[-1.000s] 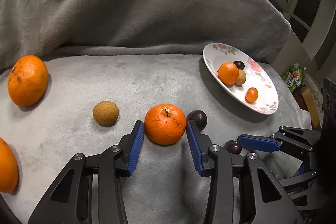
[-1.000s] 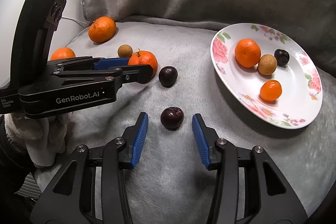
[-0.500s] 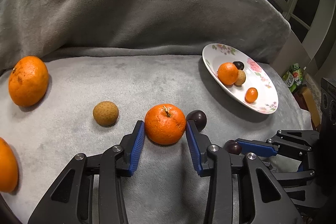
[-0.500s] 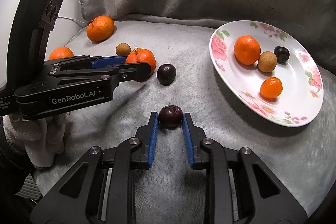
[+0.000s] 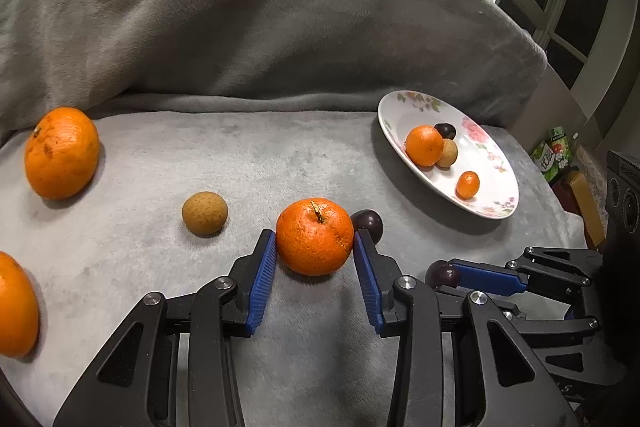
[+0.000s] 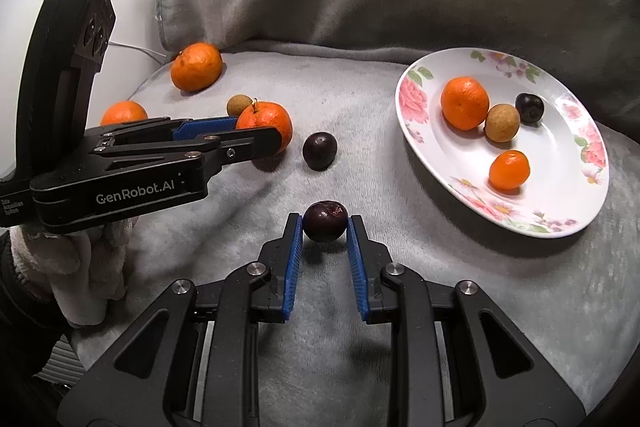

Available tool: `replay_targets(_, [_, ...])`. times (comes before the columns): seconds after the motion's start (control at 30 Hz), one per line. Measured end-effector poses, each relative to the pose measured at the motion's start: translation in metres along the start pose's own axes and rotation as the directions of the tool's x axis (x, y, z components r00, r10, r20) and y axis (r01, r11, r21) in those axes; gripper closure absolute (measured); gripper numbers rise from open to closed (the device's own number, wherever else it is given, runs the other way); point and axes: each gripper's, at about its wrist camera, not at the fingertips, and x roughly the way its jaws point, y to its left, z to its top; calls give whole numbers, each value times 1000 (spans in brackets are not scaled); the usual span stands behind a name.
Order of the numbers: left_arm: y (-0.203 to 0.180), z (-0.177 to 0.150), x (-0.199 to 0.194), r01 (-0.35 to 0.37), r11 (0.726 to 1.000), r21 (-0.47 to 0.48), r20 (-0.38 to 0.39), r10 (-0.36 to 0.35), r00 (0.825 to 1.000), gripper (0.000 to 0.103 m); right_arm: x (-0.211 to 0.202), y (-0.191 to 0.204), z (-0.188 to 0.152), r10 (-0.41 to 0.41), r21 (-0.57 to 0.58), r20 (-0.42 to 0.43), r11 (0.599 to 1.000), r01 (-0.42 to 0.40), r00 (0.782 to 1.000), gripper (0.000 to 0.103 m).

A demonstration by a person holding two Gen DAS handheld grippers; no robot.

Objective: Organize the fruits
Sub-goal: 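Carry the held plum and mandarin toward the plate with both tools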

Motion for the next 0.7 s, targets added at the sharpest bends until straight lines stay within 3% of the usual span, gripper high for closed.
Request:
replay_targets(0.33, [-18, 2, -16, 36, 999, 14, 36, -37, 999, 65, -38, -14, -5, 0, 43, 80, 999, -3, 997, 79])
replay_targets(0.7, [-54, 10, -12, 87, 994, 65, 49, -90, 995, 65, -70, -54, -5, -70, 125, 133, 991, 53, 989, 79])
